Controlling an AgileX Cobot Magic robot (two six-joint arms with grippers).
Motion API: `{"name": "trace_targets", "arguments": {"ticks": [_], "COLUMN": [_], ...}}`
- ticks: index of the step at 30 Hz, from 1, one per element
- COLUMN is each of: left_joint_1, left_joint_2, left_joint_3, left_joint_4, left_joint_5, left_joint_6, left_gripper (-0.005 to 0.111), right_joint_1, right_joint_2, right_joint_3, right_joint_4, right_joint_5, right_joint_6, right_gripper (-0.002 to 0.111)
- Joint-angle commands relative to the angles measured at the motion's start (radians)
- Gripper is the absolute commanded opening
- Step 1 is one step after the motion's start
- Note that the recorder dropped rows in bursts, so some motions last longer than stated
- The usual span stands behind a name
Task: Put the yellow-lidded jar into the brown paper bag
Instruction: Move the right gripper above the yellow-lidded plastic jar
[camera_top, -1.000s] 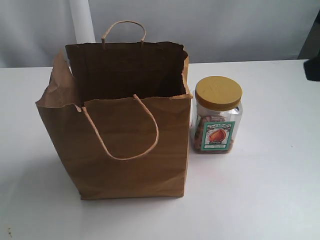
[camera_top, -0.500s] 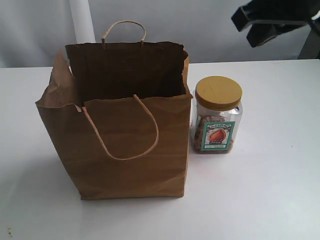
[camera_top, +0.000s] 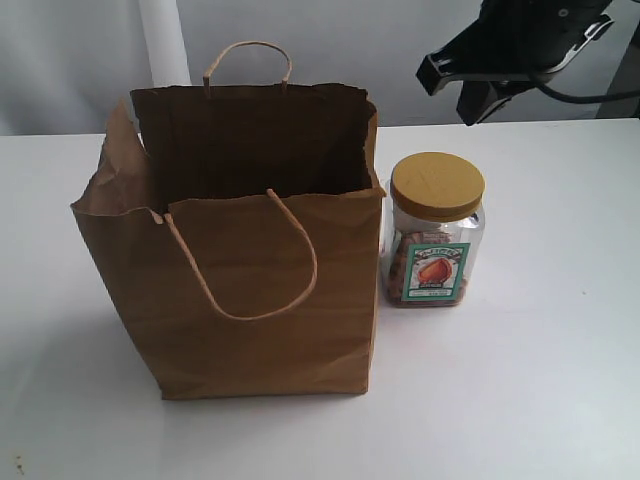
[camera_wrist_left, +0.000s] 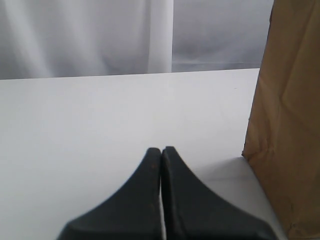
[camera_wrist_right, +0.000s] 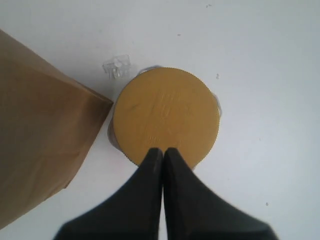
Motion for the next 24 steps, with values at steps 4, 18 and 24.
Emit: {"name": "trace_targets", "arguments": {"ticks": [4,18,24], "left_joint_1": [-0.003,-0.003,-0.003], "left_joint_2": [0.003,0.003,0.003], "left_joint_3": [-0.002,-0.002,-0.002], "left_joint_4": [-0.004,-0.004,-0.004], "left_joint_5": [-0.008,-0.008,-0.008], "left_joint_6": [-0.004,-0.004,-0.004], "left_gripper": [0.001,0.001,0.001], "right_joint_1": [-0.001,-0.001,-0.001], "right_joint_2": [-0.004,-0.004,-0.004], "right_joint_3": [-0.006,-0.006,-0.006], "right_joint_4": [-0.002,-0.002,0.0], "right_joint_5": [0.002,0.002,0.002], "right_joint_6": [-0.02,-0.058,-0.058], "right_gripper": [0.008,0.105,0.105]}}
